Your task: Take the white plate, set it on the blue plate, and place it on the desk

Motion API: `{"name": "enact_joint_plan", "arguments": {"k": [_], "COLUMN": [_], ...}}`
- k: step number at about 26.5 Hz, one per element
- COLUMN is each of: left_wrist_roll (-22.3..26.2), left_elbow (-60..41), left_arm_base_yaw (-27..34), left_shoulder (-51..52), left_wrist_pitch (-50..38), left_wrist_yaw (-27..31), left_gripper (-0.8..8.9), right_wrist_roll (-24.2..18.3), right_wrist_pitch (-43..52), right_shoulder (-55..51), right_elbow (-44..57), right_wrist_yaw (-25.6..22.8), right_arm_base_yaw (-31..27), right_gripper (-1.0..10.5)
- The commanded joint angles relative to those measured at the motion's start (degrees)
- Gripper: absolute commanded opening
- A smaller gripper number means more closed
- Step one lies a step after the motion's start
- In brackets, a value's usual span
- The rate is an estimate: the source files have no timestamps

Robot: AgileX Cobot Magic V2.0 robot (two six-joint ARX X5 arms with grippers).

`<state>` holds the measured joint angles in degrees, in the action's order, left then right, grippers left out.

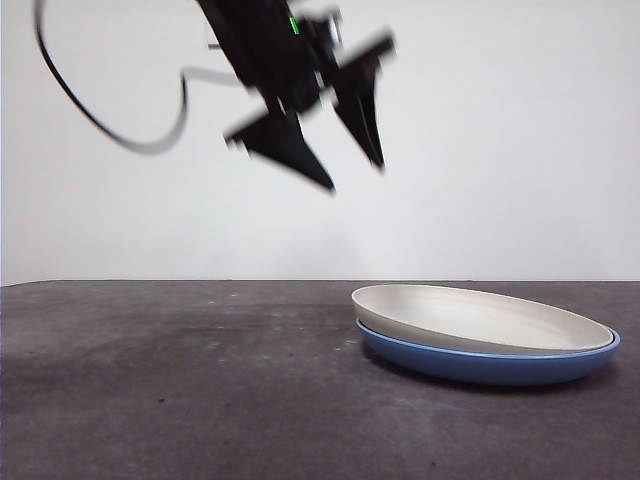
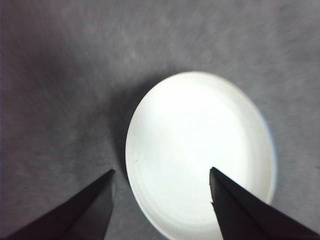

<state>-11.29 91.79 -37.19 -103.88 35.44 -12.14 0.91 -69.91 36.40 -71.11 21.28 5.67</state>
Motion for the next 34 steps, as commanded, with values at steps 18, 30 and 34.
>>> {"name": "enact_joint_plan", "arguments": {"k": [18,30,34], "left_wrist_roll": [8.92,9.16,9.18], "left_elbow": [-26.12,-31.95,-31.95], "left_arm_base_yaw": [6.80,6.75,6.75], "left_shoulder": [44.48,48.63,48.63], "left_wrist_pitch": [9.75,9.88,9.60], "left_wrist_yaw": [-11.06,-19.80,-19.80], "left_gripper": [3.04,3.03,3.04], "right_wrist_roll": [0.79,5.22,8.22], "right_wrist_pitch": [0.42,4.24,7.93], "right_shoulder": [0.24,0.50,3.08], "right_elbow": [-0.39,10.32,13.07], "right_wrist_yaw": [-0.63,-0.31,-0.37], "right_arm_base_yaw": [0.20,0.20,0.17], "right_gripper": [4.5,4.5,4.5]}}
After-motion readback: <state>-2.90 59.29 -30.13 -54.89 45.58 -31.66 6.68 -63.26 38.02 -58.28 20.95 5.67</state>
